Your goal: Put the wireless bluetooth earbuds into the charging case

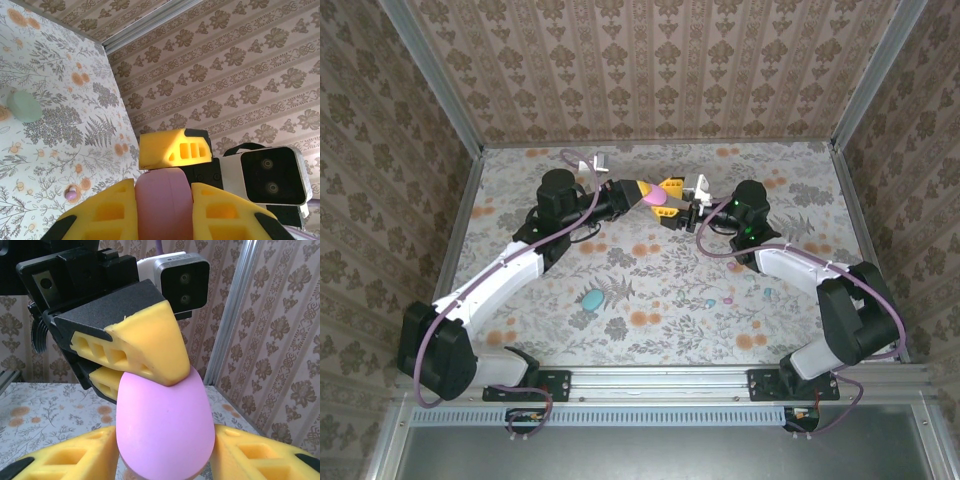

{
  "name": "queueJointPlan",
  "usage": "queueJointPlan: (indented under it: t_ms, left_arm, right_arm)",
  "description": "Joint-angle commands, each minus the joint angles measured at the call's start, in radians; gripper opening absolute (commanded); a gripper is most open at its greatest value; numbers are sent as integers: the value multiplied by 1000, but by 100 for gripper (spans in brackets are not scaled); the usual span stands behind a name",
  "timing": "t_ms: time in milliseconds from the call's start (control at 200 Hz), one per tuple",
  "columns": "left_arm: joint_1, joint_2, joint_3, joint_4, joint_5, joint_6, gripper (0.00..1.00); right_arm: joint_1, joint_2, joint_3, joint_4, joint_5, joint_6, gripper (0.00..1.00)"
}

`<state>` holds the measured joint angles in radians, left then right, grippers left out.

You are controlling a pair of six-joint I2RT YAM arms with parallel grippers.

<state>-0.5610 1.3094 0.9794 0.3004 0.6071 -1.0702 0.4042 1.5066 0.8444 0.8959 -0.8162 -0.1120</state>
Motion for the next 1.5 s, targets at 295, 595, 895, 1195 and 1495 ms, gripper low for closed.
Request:
queueJointPlan:
  t_ms: [295, 595, 895, 1195, 1495]
  left_arm:
    - [12, -31, -10, 24, 4, 2, 2]
    - [15, -50, -21, 30, -5, 0, 1]
    - [15, -52, -30, 35, -9, 3, 2]
    - [15, -41, -26, 39, 2, -2, 1]
    - [12, -41, -23, 40, 1, -5, 1]
  right_arm:
    - [4, 9, 8, 91, 35, 38, 48]
    - [2, 8, 1, 49, 34, 12, 54]
    - [1, 7, 1, 53, 30, 8, 48]
    - [4, 6, 18, 80, 11, 57, 57]
    - [4, 18, 33, 98, 10, 72, 58]
